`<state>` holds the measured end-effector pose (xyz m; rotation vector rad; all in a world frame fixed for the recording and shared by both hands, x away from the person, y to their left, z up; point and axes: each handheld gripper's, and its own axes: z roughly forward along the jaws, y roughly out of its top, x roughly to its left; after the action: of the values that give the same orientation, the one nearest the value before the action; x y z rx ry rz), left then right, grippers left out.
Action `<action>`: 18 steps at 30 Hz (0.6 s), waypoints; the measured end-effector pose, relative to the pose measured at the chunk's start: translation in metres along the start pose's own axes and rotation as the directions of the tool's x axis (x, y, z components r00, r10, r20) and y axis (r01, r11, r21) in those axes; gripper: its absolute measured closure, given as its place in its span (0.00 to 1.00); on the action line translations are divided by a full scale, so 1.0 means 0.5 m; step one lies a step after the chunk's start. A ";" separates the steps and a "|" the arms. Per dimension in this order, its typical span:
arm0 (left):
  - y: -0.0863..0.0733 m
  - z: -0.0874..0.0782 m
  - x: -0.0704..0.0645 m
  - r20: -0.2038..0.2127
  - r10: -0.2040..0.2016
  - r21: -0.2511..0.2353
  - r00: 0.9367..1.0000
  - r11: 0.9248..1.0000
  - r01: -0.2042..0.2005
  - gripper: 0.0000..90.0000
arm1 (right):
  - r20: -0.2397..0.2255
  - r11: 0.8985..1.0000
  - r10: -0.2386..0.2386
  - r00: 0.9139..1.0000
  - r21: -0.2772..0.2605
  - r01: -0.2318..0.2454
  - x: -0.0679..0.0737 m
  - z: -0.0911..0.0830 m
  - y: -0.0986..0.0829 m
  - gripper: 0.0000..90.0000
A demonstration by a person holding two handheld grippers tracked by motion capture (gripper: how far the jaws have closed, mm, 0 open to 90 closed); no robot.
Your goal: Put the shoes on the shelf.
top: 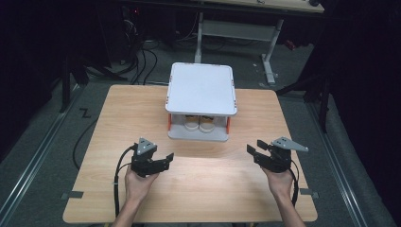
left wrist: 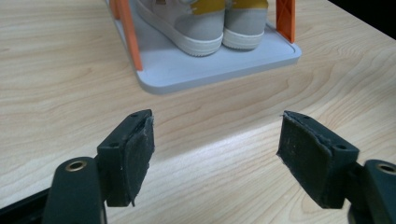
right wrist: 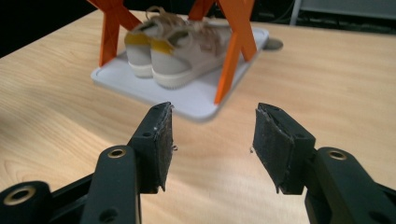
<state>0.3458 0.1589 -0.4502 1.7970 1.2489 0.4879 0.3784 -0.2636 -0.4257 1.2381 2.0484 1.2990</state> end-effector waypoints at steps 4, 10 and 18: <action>-0.012 -0.001 0.013 -0.006 -0.005 0.017 1.000 1.000 0.005 0.29 | 0.020 0.999 0.027 0.999 0.022 -0.027 -0.009 -0.004 -0.032 0.53; -0.031 0.004 0.031 -0.030 -0.019 0.049 0.999 0.999 0.021 0.28 | 0.070 0.998 0.034 0.997 0.055 -0.038 -0.024 -0.002 -0.069 0.53; -0.057 0.029 0.054 -0.113 -0.021 0.105 0.993 0.994 0.033 0.26 | 0.146 0.989 0.010 0.989 0.141 -0.031 -0.049 0.024 -0.109 0.51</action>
<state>0.3517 0.1804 -0.4856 1.8609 1.3985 0.5213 0.3745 -0.2878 -0.4816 1.3768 2.0589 1.0518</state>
